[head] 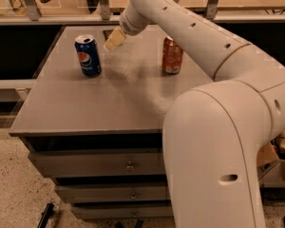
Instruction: Move rxbar chocolate near pepsi can
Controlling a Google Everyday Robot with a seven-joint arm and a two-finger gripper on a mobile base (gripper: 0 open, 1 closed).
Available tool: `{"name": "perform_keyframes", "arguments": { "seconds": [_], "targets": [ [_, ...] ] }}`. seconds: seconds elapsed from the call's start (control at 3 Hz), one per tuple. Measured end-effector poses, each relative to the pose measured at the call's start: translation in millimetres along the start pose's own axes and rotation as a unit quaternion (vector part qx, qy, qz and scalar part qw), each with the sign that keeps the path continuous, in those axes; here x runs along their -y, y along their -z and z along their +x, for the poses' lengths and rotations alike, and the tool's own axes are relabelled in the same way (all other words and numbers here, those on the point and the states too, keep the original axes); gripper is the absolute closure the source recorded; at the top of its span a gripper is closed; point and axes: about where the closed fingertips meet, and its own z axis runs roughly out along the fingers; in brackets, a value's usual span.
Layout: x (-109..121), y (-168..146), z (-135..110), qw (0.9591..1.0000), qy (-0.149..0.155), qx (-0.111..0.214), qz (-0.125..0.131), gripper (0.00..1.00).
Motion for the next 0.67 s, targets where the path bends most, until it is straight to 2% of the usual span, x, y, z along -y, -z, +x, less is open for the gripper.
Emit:
{"name": "perform_keyframes", "arguments": {
  "seconds": [0.67],
  "targets": [
    [1.8,-15.6,-4.4,0.998,-0.063,0.003,-0.001,0.0]
  ]
}}
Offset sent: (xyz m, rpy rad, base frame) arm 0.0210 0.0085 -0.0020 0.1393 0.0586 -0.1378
